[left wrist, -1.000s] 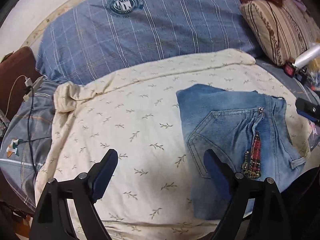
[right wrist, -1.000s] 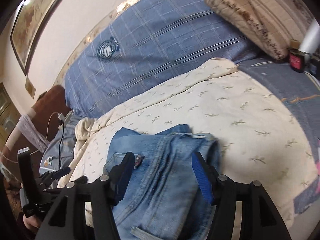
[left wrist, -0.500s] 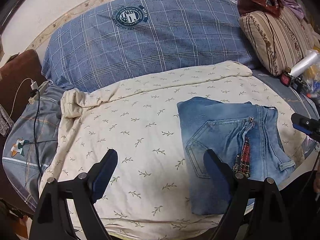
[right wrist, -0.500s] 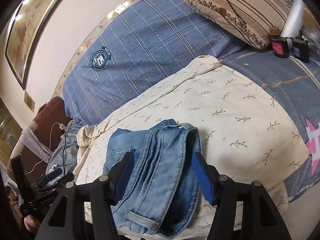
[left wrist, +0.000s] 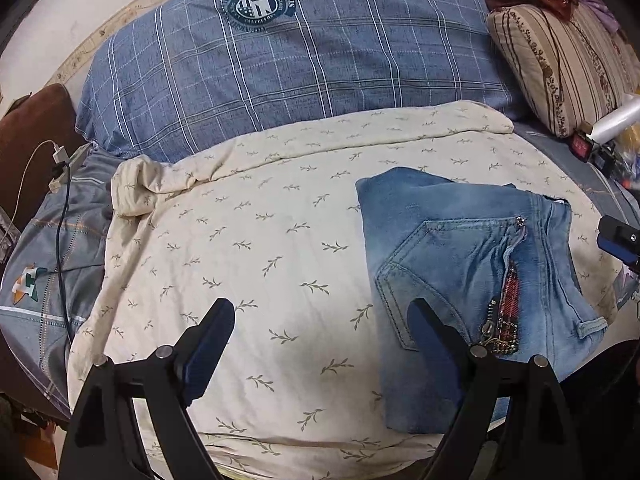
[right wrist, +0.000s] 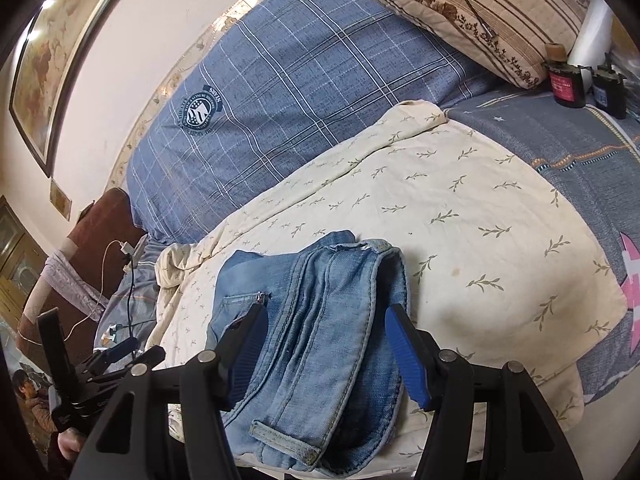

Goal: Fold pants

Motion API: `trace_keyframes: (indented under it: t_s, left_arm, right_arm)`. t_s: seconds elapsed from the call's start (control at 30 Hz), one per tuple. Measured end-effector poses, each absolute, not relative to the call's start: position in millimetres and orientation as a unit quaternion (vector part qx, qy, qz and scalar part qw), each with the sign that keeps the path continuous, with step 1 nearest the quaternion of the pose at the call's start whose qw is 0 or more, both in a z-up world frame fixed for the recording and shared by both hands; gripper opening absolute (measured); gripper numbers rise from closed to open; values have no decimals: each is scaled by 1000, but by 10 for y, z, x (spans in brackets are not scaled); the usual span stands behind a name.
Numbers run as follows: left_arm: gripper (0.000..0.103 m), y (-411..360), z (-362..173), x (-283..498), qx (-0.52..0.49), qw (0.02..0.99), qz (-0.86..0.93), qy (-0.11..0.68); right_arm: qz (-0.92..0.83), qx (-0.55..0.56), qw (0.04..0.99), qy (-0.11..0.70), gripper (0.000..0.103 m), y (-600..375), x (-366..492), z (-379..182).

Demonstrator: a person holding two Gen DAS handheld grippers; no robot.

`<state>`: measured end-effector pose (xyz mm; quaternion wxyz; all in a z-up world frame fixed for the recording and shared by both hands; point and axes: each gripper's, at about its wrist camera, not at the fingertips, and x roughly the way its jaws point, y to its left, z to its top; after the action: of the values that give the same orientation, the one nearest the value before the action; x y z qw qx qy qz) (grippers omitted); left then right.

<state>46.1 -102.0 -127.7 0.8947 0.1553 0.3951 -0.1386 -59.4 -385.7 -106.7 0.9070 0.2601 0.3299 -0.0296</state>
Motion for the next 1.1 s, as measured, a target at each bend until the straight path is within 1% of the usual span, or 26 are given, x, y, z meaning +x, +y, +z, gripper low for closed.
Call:
trace_keyframes:
  t_s: [0.5,1.1]
  left_arm:
    - [88,-1106,-1421,555,170,886,-133,409]
    - [88,-1047,-1518,681,157,880,-132,429]
  right_arm:
    - [-19,250,907,339,66,-3821,-559,-1080]
    - [-27,243,900,361,66,-3795,-484,-1138]
